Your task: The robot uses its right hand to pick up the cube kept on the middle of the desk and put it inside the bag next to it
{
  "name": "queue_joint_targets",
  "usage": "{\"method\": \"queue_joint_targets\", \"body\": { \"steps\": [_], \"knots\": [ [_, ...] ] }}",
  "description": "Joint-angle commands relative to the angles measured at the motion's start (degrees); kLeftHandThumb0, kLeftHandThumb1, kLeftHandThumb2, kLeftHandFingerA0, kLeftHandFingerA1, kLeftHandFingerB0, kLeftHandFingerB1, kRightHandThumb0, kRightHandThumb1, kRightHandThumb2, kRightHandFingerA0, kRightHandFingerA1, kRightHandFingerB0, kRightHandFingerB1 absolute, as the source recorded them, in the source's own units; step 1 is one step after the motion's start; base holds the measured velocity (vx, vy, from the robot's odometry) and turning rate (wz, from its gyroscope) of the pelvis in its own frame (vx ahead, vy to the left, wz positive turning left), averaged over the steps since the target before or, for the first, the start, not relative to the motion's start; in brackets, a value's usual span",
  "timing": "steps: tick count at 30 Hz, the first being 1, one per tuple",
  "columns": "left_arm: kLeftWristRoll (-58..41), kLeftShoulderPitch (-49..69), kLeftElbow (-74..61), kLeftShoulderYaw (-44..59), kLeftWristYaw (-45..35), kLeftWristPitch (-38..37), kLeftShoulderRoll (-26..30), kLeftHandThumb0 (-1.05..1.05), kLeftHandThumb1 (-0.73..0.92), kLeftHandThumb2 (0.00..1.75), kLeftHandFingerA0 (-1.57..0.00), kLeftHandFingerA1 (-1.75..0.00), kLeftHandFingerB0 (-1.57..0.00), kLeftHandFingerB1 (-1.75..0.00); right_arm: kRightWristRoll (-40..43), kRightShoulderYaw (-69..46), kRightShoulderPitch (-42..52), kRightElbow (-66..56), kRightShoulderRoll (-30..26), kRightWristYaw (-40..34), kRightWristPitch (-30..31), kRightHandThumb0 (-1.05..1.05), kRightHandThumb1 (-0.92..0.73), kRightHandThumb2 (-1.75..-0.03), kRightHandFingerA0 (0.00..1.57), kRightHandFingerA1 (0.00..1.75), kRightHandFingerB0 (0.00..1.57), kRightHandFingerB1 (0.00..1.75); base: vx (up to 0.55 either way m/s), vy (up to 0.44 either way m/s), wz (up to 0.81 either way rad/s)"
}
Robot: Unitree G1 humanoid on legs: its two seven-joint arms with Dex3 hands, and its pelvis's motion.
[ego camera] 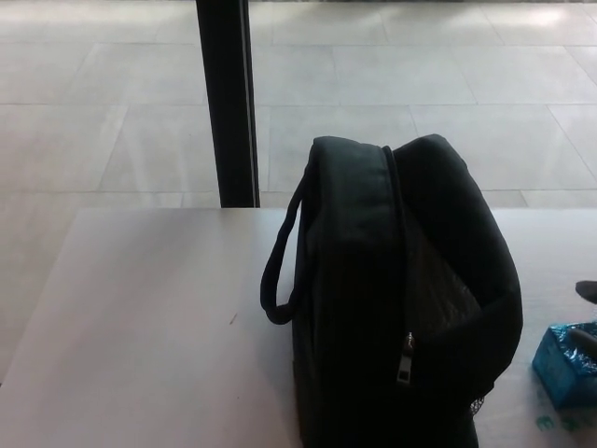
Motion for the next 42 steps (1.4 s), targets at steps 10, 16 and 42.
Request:
{"method": "queue_joint_targets", "body": {
  "steps": [10,16,42],
  "knots": [
    [0.45,-0.35,-0.38,-0.74,0.22,1.09,1.5,-0.51,0.65,0.6,-0.34,-0.53,-0.38,-0.43,-0.76,0.84,1.68,-1.62,2.7,8.68,-1.18,-0.97,-0.52,-0.96,0.0,0.08,0.0,0.0,0.0,0.0,0.0],
    [0.86,-0.58,0.21,-1.39,-0.28,-0.26,1.88,-0.61,0.48,0.86,-0.29,-0.58,-0.31,-0.53,2.17,-1.57,0.9,0.38,3.9,12.63,-1.63,-0.89,-0.52,-0.86,0.0,0.08,0.0,0.0,0.0,0.0,0.0],
    [0.81,-2.7,0.58,-1.71,-0.33,1.38,2.15,-0.59,0.47,0.85,-0.27,-0.57,-0.26,-0.51,-24.75,21.71,-2.12,-3.79,-0.18,9.71,5.47,-0.26,-0.49,-0.64,0.86,0.86,0.08,0.19,0.0,0.0,0.0]
  ]
}}
